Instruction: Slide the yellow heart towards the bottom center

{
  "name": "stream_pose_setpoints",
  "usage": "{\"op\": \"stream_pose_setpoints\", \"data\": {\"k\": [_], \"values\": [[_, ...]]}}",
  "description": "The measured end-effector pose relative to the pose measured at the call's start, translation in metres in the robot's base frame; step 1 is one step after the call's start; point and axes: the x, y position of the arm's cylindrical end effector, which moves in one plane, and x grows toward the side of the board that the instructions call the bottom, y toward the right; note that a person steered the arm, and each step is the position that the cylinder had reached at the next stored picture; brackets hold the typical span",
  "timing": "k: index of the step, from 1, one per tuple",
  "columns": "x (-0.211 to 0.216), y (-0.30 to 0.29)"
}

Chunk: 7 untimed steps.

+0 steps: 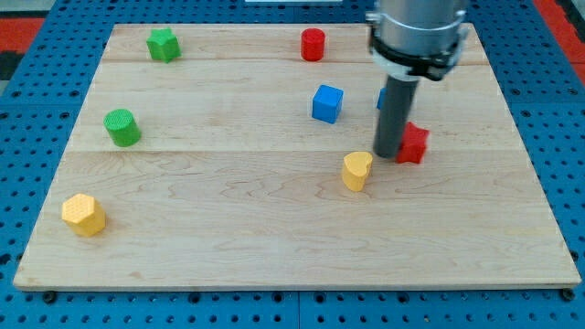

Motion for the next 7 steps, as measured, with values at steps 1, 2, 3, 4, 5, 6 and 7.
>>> {"op": "stream_pose_setpoints", "data": {"k": [1,2,3,4,5,6,7], "values": [[0.017,0.002],[0.021,-0.028],[0.021,-0.059],[0.024,-0.088],[0.015,-0.092],[0.006,-0.096],[0.007,-0.115]]}}
